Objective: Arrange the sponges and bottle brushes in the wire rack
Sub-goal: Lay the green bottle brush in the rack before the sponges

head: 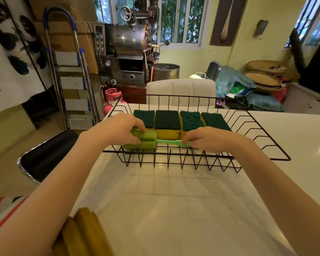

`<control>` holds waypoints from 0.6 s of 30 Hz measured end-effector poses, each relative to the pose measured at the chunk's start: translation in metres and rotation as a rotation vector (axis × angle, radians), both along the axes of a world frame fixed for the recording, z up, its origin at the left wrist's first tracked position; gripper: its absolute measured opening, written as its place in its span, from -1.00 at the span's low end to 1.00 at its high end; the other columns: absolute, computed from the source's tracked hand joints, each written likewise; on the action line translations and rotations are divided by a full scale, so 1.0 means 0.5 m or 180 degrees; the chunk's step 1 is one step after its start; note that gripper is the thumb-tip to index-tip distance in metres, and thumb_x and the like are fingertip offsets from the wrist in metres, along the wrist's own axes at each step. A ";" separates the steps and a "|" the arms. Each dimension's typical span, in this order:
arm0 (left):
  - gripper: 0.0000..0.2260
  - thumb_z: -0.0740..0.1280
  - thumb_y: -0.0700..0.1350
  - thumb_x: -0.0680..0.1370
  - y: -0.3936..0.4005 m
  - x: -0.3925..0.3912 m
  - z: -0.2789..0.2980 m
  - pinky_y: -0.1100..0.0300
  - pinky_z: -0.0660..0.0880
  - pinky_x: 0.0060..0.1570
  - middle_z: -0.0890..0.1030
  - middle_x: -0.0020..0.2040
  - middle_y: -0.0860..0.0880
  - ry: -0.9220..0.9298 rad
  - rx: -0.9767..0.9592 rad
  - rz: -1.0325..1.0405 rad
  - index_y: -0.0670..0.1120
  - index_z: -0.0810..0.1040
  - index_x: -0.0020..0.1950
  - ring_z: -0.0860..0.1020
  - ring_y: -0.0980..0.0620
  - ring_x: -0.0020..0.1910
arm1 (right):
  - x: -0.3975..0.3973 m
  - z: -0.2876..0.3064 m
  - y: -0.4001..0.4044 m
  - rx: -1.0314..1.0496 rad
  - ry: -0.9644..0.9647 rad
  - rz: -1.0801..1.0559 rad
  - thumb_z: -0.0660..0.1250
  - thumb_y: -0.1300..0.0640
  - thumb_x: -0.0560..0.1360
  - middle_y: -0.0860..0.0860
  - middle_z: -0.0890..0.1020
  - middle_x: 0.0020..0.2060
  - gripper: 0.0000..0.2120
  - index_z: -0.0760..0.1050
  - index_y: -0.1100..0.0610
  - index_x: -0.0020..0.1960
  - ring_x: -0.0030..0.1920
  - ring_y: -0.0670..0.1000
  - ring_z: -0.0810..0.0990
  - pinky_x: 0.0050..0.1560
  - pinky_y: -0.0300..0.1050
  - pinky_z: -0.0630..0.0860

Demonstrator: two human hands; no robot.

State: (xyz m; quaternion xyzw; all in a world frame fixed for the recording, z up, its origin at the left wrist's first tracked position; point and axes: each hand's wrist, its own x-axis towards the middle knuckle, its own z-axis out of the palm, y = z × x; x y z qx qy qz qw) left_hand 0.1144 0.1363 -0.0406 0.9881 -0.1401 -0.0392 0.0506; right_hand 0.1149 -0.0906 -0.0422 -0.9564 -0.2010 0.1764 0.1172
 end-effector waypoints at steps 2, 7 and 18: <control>-0.69 0.32 -0.02 0.46 0.001 -0.003 0.002 0.08 0.39 0.13 0.48 0.23 -0.07 0.0078 -0.0083 0.0009 0.05 0.46 0.21 0.42 -0.05 0.19 | 0.001 0.001 -0.003 0.0098 -0.0003 -0.0022 0.06 0.25 0.56 0.07 0.40 0.34 -0.65 0.40 0.05 0.28 0.34 0.09 0.32 0.33 -0.05 0.23; -0.67 0.30 0.01 0.47 0.004 -0.016 0.018 0.14 0.36 0.03 0.48 0.24 -0.05 0.0162 -0.0271 -0.0012 0.04 0.42 0.23 0.42 -0.01 0.13 | -0.006 0.011 -0.009 0.0388 -0.0161 0.0024 0.05 0.26 0.56 0.06 0.46 0.27 -0.65 0.42 0.04 0.26 0.14 0.00 0.39 0.12 -0.16 0.28; -0.53 0.29 0.02 0.47 0.029 -0.166 0.064 0.29 0.23 0.15 0.38 0.35 0.12 -0.0281 -0.0964 -0.0288 0.13 0.26 0.36 0.29 0.27 0.19 | -0.132 0.062 0.076 0.1334 -0.1079 0.0693 0.22 0.10 0.52 -0.04 0.43 0.31 -0.55 0.22 -0.02 0.38 0.29 -0.09 0.38 0.21 -0.19 0.33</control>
